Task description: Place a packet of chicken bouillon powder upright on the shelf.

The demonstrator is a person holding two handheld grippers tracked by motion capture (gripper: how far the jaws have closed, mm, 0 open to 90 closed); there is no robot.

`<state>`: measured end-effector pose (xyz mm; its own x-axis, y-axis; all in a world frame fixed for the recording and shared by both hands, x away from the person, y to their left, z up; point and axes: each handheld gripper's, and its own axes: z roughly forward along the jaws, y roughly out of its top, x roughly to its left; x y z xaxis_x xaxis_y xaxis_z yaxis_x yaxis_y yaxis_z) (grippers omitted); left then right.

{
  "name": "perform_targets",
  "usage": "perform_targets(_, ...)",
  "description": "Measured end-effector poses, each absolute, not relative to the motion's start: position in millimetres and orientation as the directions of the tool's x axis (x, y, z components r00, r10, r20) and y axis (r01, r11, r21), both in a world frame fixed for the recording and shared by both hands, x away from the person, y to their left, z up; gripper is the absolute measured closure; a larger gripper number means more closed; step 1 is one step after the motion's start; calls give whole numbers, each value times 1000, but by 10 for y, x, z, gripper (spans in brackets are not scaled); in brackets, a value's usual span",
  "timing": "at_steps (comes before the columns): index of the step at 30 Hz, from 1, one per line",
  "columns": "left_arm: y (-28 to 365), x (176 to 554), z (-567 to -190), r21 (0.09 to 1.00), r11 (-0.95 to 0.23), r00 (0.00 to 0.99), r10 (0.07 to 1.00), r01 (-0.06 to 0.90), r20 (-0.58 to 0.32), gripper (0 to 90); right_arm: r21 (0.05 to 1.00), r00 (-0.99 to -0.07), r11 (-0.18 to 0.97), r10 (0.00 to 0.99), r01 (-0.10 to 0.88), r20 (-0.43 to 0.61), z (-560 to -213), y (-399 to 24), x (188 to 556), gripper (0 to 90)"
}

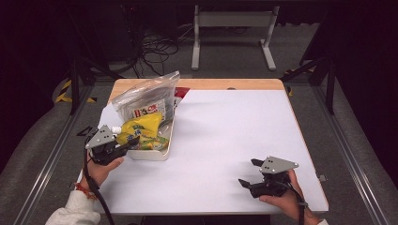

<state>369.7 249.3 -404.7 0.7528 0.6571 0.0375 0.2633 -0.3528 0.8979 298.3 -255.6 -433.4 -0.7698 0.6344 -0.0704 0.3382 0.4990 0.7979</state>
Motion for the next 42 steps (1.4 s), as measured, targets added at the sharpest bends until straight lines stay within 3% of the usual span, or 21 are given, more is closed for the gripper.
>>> perform_targets(12, 2518, 3612, -3978, 924, -308, 734, 677, 225, 47, 730, 796, -770, 506, 633, 331, -82, -4330, -2559, 2983, 192)
perform_targets(20, 2557, 3648, -4018, 930, -291, 762, 647, 225, 19, 819, 793, -774, 510, 629, 332, -81, -4336, -2562, 2991, 199)
perform_targets(27, 2570, 3659, -4085, 936, -272, 750, 661, 222, 14, 827, 794, -787, 519, 611, 317, -85, -4332, -2545, 2974, 202)
perform_targets(35, 2537, 3621, -4100, 932, -282, 729, 684, 226, 30, 738, 785, -803, 539, 589, 306, -92, -4333, -2530, 2970, 209)
perform_targets(42, 2559, 3478, -4076, 942, -253, 688, 725, 221, 33, 603, 789, -797, 534, 597, 304, -97, -4320, -2551, 2975, 210)
